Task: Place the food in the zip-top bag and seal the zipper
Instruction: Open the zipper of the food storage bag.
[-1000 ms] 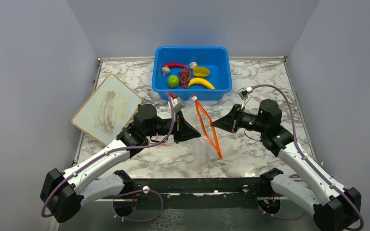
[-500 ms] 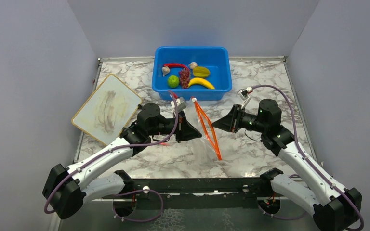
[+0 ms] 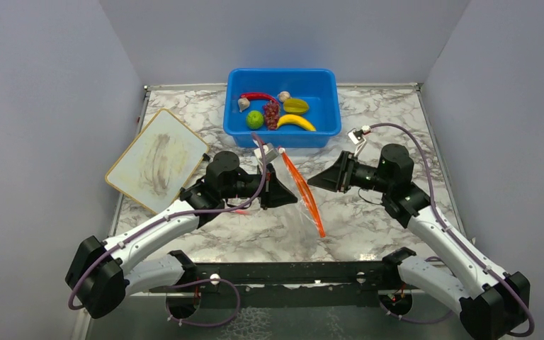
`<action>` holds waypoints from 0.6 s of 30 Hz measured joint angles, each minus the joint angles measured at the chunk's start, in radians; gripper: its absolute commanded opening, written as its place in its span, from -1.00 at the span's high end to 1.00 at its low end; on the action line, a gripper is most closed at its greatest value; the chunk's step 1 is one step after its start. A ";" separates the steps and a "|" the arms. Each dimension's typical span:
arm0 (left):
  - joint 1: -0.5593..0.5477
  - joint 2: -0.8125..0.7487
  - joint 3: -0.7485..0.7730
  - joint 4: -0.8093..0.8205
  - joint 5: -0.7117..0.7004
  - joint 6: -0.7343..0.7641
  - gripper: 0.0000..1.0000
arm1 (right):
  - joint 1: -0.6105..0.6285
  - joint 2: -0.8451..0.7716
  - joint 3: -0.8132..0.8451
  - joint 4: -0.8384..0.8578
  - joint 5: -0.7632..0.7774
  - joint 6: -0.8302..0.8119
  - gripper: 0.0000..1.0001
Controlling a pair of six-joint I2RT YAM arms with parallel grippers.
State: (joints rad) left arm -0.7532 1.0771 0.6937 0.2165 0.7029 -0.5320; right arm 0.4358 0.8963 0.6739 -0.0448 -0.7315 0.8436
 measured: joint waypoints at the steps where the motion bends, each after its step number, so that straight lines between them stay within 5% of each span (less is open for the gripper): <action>1: 0.000 0.002 0.000 0.000 0.000 0.000 1.00 | 0.003 0.003 0.000 0.005 -0.002 0.003 0.23; 10: 0.000 0.014 0.006 0.004 0.000 -0.002 1.00 | 0.037 0.048 -0.003 0.042 -0.003 0.018 0.27; 18: 0.000 0.014 0.005 0.007 0.000 -0.002 1.00 | 0.064 0.082 -0.030 0.055 0.003 0.016 0.62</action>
State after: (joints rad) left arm -0.7532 1.0916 0.6991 0.2237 0.7033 -0.5339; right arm 0.5003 0.9783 0.6441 0.0101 -0.7288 0.8593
